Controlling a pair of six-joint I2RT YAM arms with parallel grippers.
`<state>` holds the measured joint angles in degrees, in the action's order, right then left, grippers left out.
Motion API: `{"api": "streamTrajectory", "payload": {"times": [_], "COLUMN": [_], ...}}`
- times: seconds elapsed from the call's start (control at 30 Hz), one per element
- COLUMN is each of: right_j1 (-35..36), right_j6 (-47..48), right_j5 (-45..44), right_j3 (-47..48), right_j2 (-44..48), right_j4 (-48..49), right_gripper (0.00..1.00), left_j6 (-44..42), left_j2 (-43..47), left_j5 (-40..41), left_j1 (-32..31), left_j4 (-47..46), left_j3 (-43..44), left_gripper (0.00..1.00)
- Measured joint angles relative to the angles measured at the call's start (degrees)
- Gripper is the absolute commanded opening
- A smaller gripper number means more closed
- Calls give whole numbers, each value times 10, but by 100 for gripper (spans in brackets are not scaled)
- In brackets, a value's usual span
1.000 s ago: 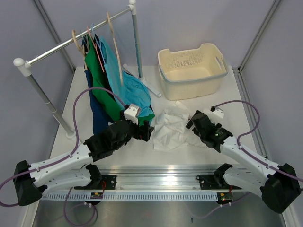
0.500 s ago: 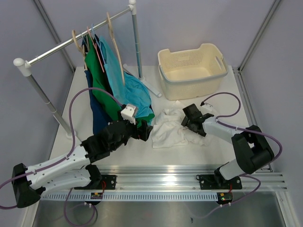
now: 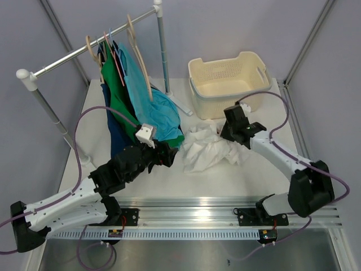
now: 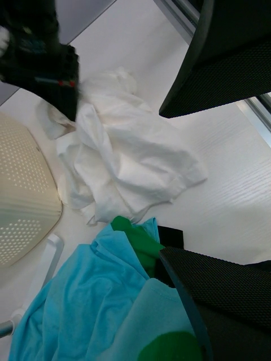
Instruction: Remove the t-shirt from the hanger
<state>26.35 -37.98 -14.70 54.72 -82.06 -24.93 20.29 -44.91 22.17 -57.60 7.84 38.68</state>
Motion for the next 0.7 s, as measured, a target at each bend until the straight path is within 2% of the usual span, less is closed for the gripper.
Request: {"api": "streamTrajectory", "payload": {"times": [0.13,0.27,0.33,0.53,0.7], "right_j1": [0,0,0,-1,-2], "right_j6": [45,95,120,199,280], "right_j5": [11,13,9,-9,-26], "right_j3": [170,387,464,579,702], "right_j2": [64,75,74,41,-82], "right_j4": [-34,-33,-22,61,127], "right_gripper": [0,0,0,0,0], "left_j6": [1,1,1,3,5], "left_j2": [28,32,30,24,19], "left_j5": [10,15,15,15,14], "left_j1": [0,0,0,0,0], "left_j4": [0,0,0,0,0], "left_j3": [-10,-12,-12,-12,-12], "left_gripper": [99,99,99,99,99]}}
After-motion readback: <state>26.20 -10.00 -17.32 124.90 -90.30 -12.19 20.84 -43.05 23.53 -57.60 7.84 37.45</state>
